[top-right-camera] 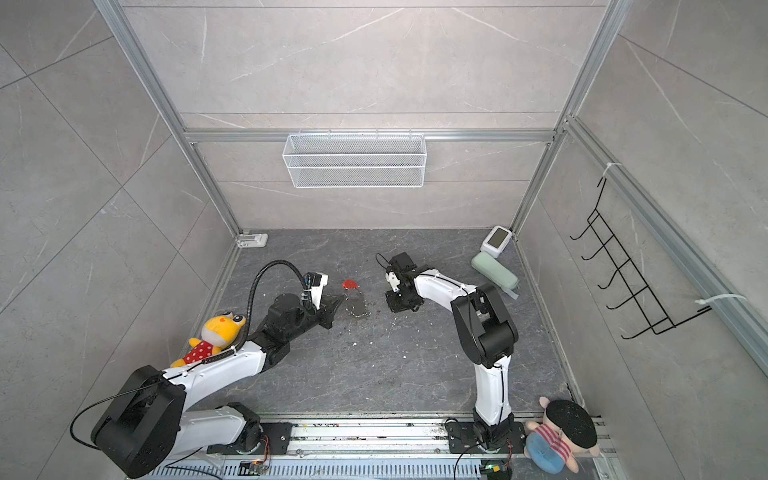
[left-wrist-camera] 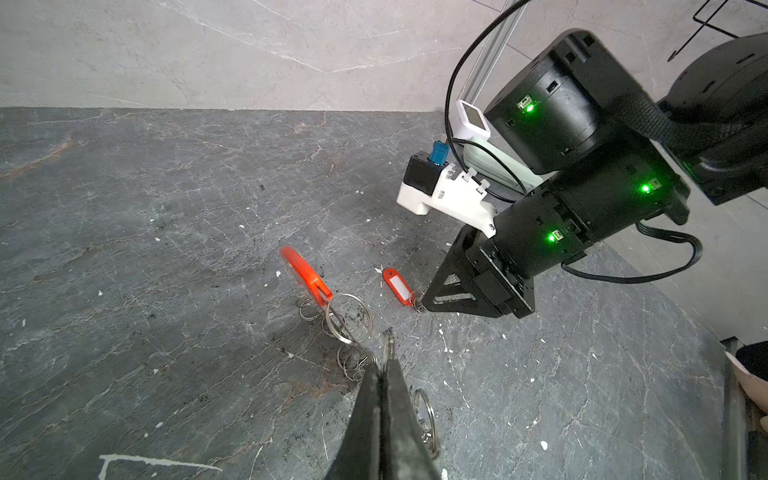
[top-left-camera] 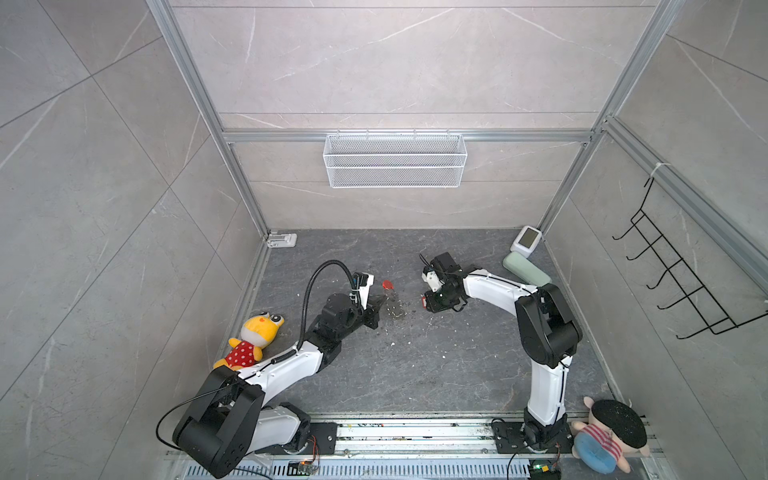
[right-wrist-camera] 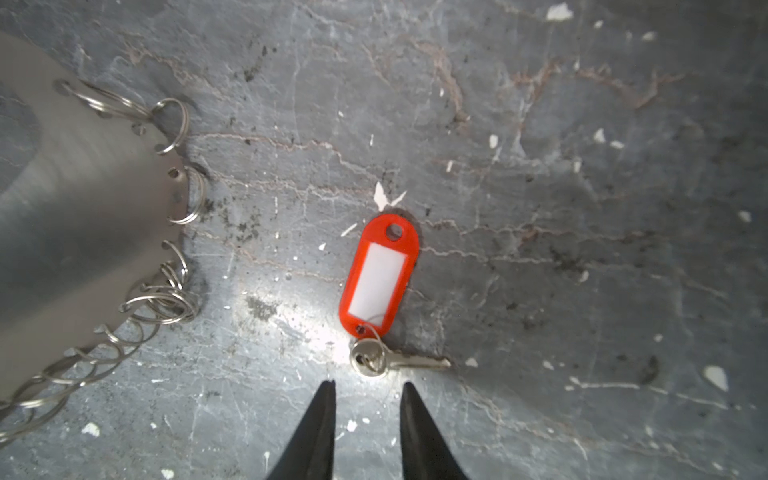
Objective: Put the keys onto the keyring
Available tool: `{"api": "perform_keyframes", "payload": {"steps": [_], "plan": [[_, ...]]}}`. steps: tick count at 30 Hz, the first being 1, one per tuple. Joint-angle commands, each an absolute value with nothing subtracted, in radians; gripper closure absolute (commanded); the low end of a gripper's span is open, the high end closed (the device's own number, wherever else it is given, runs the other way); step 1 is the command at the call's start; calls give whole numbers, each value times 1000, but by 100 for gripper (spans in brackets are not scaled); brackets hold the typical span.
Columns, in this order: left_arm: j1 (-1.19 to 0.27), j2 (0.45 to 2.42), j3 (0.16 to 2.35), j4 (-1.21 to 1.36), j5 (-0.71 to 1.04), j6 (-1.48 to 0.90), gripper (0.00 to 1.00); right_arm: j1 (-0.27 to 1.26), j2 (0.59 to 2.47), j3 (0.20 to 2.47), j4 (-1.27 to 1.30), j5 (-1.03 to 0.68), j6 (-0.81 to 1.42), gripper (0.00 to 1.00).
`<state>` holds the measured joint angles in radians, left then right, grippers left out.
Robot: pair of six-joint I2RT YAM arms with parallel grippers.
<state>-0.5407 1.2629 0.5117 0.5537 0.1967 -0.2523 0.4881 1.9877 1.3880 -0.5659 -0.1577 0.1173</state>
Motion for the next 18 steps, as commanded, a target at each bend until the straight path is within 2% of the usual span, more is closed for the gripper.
{"api": "perform_keyframes", "payload": {"steps": [1, 18], "plan": [[-543, 1250, 541, 585, 219, -238, 100, 491, 1977, 1410, -586, -153, 142, 70], [-543, 1254, 542, 585, 221, -238, 100, 492, 2019, 1435, -575, -167, 157, 69]]}}
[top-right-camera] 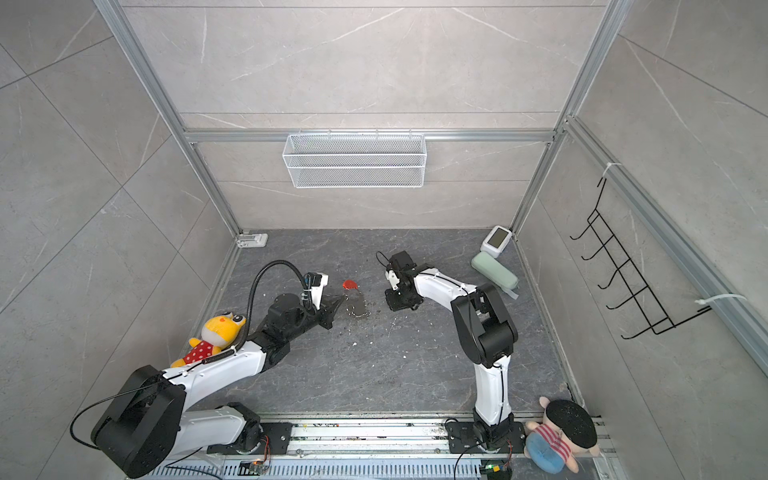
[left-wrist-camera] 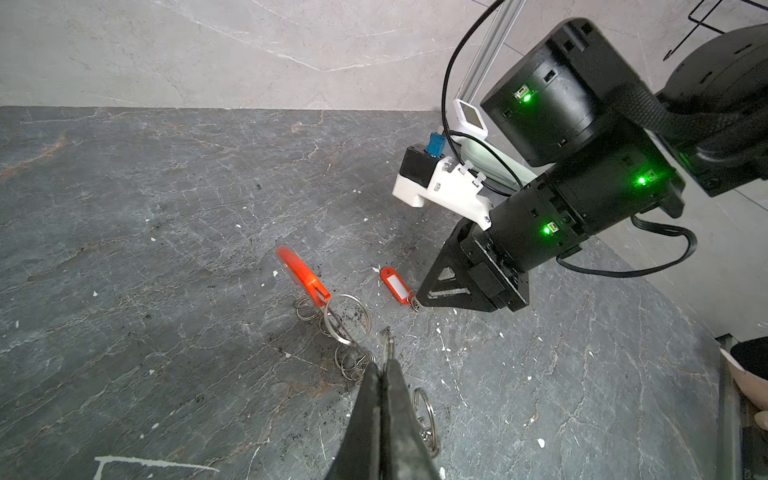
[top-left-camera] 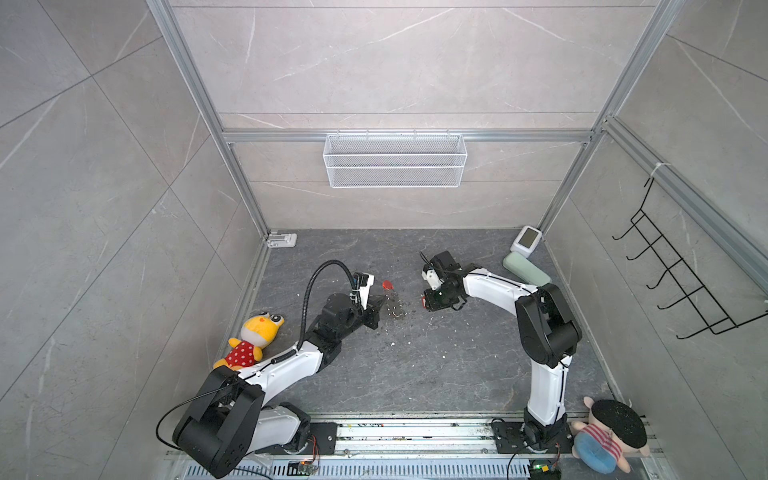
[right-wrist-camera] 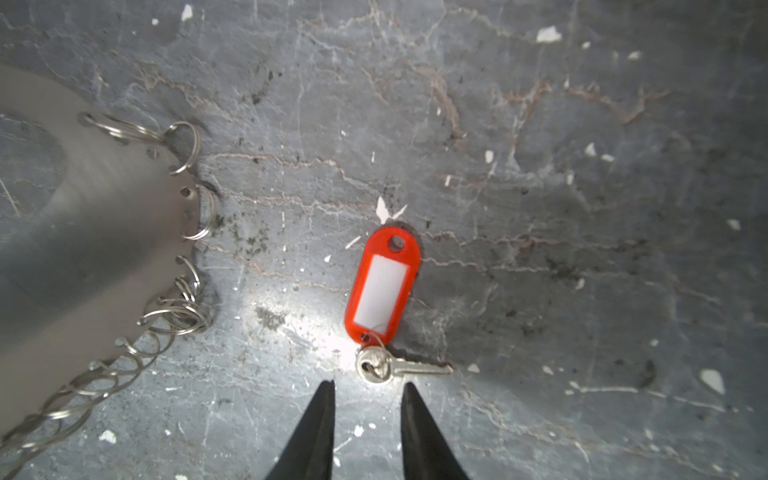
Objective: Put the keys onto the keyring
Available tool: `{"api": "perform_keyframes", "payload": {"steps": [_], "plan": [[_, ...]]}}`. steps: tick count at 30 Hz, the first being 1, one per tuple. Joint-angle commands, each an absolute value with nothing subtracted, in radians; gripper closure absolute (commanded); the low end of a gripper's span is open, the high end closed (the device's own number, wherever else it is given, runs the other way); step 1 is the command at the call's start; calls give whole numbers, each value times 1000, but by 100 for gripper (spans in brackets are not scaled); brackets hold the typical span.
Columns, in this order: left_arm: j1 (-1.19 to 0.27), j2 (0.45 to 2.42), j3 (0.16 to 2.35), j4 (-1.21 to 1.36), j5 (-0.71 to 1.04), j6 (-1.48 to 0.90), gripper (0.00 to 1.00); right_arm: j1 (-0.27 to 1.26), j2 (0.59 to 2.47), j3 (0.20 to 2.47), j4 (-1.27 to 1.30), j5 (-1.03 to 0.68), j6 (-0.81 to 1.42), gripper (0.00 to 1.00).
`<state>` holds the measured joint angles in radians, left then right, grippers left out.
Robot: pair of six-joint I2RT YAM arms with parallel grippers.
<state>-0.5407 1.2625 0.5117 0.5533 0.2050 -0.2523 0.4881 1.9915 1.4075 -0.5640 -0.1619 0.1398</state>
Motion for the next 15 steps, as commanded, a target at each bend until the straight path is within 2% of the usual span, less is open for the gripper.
{"api": "perform_keyframes", "payload": {"steps": [1, 15], "plan": [[-543, 1254, 541, 585, 221, -238, 100, 492, 2023, 1437, -575, -166, 157, 69], [-543, 1256, 543, 586, 222, -238, 100, 493, 2048, 1441, -574, -167, 152, 65]]}}
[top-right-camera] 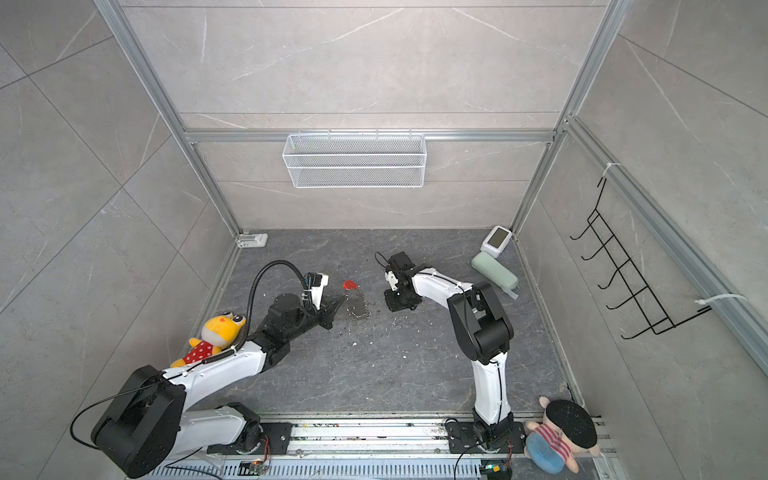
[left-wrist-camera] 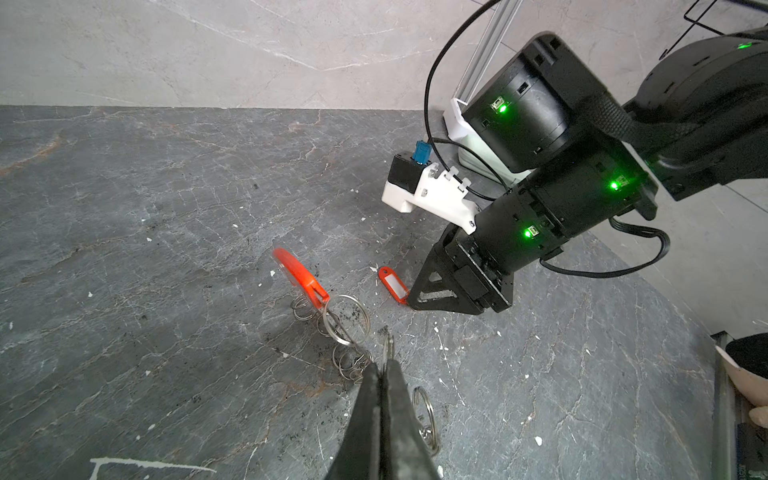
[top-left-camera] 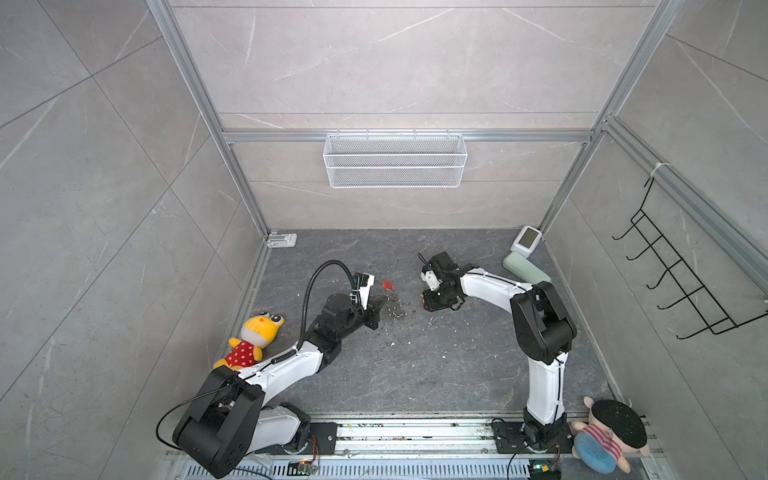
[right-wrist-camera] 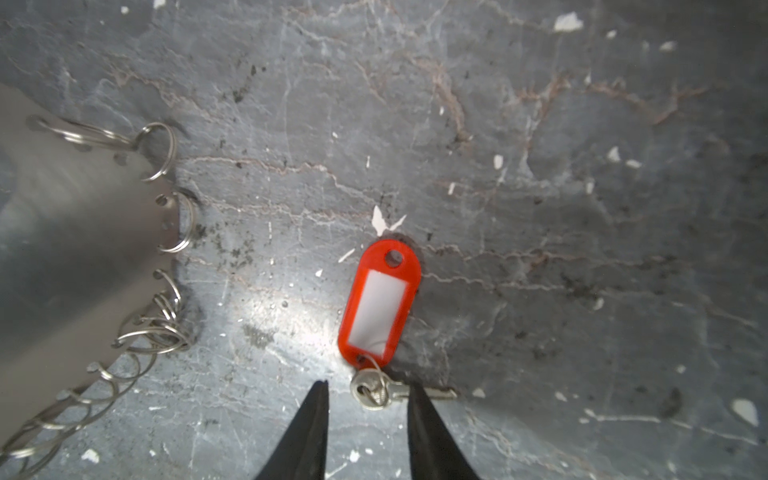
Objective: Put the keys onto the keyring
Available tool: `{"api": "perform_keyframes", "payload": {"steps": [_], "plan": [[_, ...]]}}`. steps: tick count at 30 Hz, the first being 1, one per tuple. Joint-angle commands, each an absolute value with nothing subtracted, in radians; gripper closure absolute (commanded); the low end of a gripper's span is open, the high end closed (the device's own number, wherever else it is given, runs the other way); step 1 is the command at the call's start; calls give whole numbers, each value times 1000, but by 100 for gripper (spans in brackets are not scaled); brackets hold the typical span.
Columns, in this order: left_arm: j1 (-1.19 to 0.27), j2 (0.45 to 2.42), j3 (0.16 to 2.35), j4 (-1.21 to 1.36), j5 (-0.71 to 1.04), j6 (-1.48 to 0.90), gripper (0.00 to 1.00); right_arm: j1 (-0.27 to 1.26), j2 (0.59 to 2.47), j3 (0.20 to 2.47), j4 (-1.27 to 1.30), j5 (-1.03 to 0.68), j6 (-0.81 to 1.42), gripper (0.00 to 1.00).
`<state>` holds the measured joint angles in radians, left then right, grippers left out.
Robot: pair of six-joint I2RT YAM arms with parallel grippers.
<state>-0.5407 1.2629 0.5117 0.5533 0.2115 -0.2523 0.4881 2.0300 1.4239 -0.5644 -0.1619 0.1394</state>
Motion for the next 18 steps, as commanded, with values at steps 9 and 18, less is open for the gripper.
{"api": "perform_keyframes", "payload": {"steps": [9, 18], "plan": [[-542, 1258, 543, 586, 224, -239, 100, 494, 2054, 1443, -565, -175, 159, 70], [-542, 1255, 546, 584, 226, -239, 100, 499, 2055, 1441, -565, -176, 163, 71]]}}
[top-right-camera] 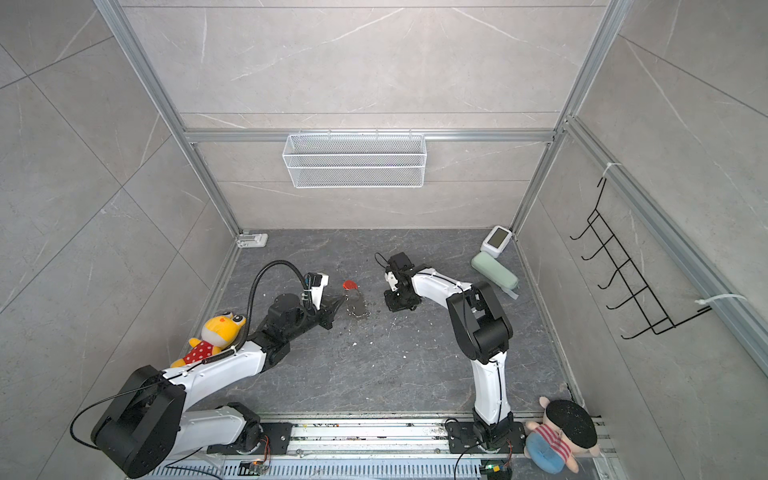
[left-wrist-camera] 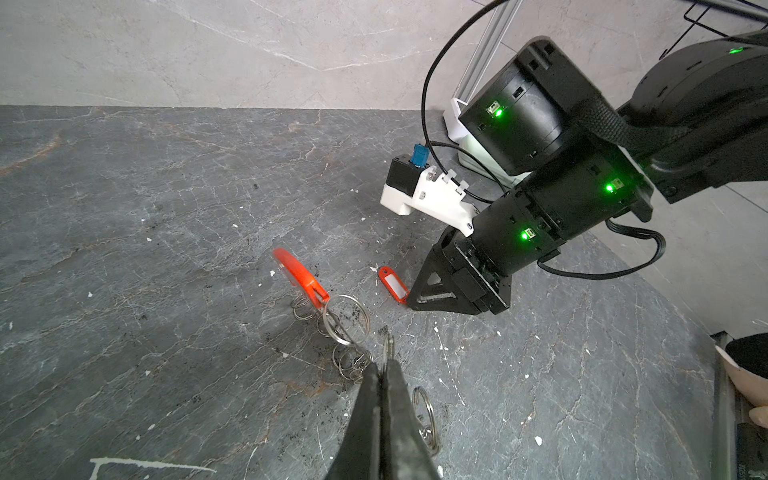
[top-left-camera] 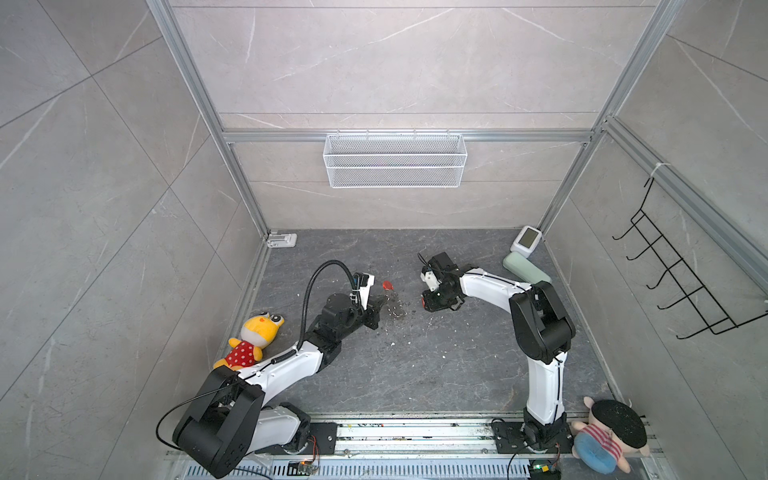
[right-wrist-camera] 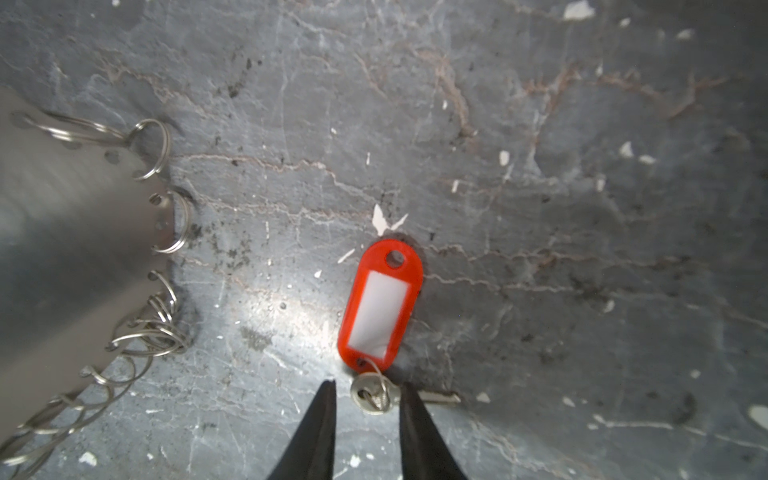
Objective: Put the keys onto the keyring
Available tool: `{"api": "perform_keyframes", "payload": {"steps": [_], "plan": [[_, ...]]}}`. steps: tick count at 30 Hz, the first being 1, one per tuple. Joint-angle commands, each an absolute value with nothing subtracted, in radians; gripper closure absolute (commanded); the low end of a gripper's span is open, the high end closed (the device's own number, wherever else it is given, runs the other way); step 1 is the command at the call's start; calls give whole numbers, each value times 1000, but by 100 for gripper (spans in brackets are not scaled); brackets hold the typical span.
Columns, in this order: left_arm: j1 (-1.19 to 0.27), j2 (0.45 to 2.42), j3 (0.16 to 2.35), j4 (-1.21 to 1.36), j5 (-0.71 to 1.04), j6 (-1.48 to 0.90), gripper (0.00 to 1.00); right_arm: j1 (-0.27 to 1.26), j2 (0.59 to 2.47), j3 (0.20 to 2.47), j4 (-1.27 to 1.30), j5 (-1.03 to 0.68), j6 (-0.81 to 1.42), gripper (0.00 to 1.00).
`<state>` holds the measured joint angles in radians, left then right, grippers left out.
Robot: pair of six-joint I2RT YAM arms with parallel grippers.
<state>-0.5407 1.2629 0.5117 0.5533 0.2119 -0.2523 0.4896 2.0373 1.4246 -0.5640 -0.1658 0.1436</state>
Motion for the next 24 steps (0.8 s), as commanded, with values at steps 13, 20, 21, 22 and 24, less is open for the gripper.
{"api": "perform_keyframes", "payload": {"steps": [13, 20, 21, 22, 24], "plan": [[-543, 1251, 545, 580, 223, -238, 100, 509, 2059, 1442, -563, -170, 168, 78], [-543, 1251, 545, 578, 223, -238, 100, 513, 2066, 1443, -571, -159, 160, 78], [-543, 1252, 545, 578, 222, -237, 100, 514, 2066, 1442, -573, -157, 158, 78], [-544, 1250, 546, 578, 222, -237, 100, 515, 2065, 1443, -574, -155, 158, 78], [-543, 1249, 545, 578, 222, -238, 100, 517, 2064, 1442, -575, -153, 157, 77]]}}
